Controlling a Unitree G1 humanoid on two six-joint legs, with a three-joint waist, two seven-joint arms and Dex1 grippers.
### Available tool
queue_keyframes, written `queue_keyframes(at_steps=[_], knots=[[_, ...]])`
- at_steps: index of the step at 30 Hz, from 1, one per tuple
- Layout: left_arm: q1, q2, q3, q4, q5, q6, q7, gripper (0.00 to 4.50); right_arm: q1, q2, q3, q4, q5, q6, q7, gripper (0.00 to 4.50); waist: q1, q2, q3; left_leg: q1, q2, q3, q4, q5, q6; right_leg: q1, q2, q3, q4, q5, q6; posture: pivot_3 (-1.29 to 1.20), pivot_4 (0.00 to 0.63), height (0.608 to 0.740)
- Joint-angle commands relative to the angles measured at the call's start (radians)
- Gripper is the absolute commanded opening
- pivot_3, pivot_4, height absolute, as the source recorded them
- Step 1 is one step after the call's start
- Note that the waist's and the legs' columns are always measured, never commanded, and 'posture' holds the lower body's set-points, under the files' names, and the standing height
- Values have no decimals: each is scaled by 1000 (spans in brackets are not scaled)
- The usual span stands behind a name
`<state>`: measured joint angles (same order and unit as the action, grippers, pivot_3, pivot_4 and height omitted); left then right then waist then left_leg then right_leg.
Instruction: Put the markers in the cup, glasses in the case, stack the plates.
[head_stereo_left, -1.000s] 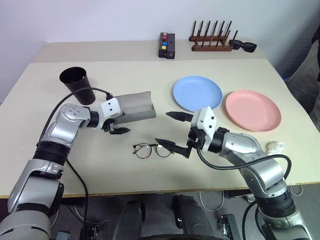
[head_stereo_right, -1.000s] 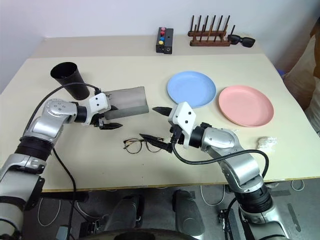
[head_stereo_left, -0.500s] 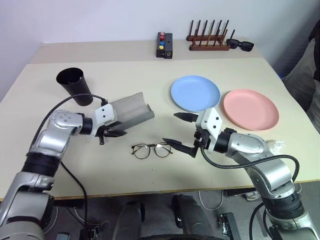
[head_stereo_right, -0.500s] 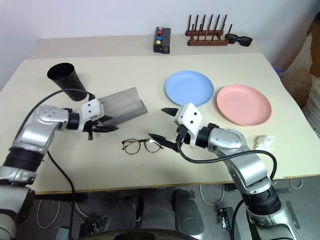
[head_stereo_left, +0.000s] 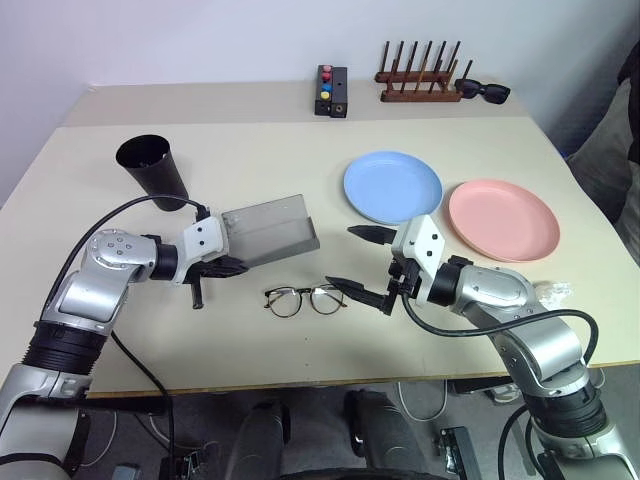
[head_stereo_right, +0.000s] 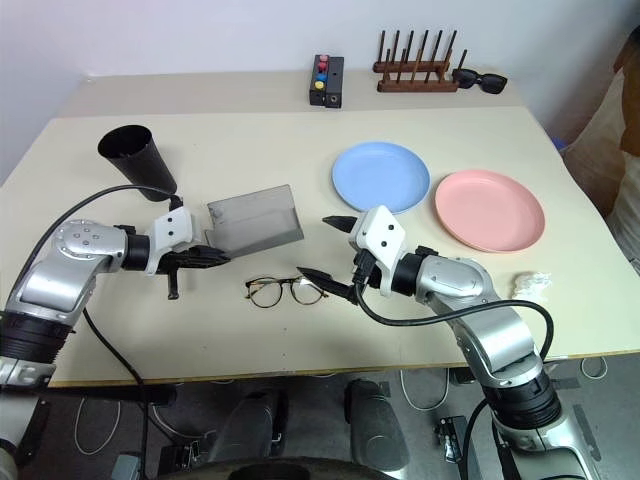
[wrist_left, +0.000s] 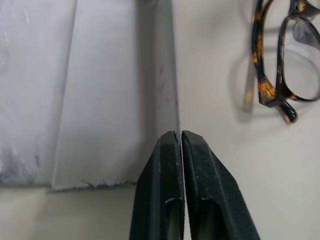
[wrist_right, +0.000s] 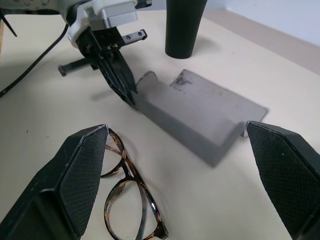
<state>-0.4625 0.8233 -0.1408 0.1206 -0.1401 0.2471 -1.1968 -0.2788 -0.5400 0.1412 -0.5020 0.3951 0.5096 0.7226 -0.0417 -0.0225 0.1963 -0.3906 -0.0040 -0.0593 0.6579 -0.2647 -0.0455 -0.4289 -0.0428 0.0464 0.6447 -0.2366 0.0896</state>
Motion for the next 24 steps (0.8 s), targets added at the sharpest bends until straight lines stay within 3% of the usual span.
queue_keyframes(at_steps=[1,11,23,24], knots=[[-11,9,25,16,-4,-12,-1,31,-7,1,-18,-29,4,-20,0,4500,0,0,0,0,0,0,0,0,0,0,0,0,0,0,0,0,150,735],[-54,58,17,31,-60,-33,-178,31,-2,-6,-24,-36,14,-18,10,4500,0,0,0,0,0,0,0,0,0,0,0,0,0,1,1,0,150,735],[-49,47,3,97,-8,-102,-178,31,6,3,-15,-45,17,-14,8,4500,0,0,0,0,0,0,0,0,0,0,0,0,0,0,0,0,150,735],[-52,45,6,103,-7,-100,-173,270,5,4,-14,-45,16,-14,8,4500,0,0,0,0,0,0,0,0,0,0,0,0,0,0,0,0,150,735]])
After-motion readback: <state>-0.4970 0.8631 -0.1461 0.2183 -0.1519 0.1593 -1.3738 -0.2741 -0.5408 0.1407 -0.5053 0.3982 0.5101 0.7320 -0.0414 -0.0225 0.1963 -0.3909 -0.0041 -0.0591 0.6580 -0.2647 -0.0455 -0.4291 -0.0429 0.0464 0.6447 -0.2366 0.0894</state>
